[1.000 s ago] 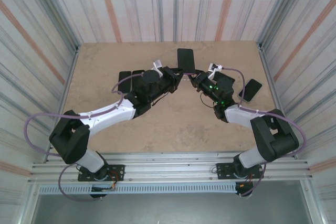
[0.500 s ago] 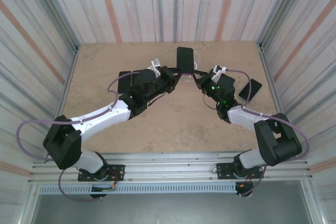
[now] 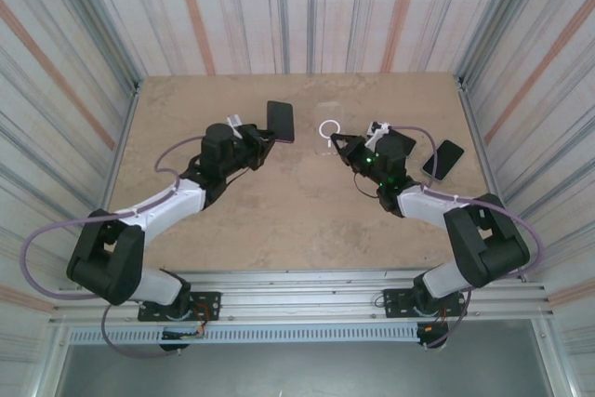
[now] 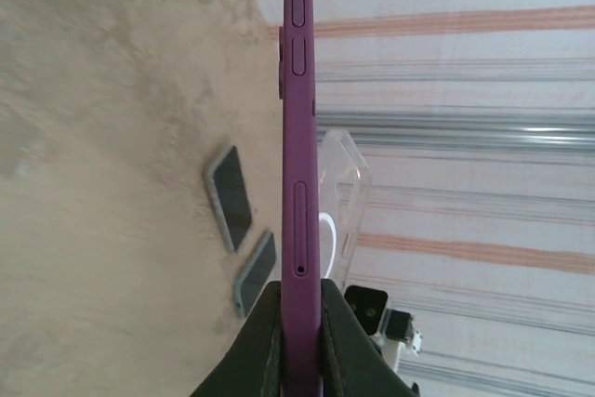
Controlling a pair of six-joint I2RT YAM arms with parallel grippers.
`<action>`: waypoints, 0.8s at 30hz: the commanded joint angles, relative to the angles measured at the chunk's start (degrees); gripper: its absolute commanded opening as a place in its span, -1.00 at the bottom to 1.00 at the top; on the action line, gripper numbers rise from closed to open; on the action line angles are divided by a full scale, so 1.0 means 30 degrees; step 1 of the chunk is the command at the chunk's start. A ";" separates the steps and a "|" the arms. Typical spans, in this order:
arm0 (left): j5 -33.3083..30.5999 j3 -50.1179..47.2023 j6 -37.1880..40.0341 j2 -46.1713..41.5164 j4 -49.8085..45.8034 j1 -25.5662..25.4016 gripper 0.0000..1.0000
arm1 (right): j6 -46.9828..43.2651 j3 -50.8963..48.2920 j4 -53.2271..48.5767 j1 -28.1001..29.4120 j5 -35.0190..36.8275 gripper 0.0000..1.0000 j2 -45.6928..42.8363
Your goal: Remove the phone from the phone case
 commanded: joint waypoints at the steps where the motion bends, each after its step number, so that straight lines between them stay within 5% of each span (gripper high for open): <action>1: 0.1968 -0.0170 0.1538 0.0843 0.1604 0.0886 -1.00 | -0.0852 0.0819 -0.0233 0.0402 0.0463 -1.00 0.0803; 24: 0.3139 0.2662 0.1564 0.8679 0.4315 0.2301 -1.00 | 0.0810 0.4205 -0.0215 0.1219 0.1082 -1.00 0.6968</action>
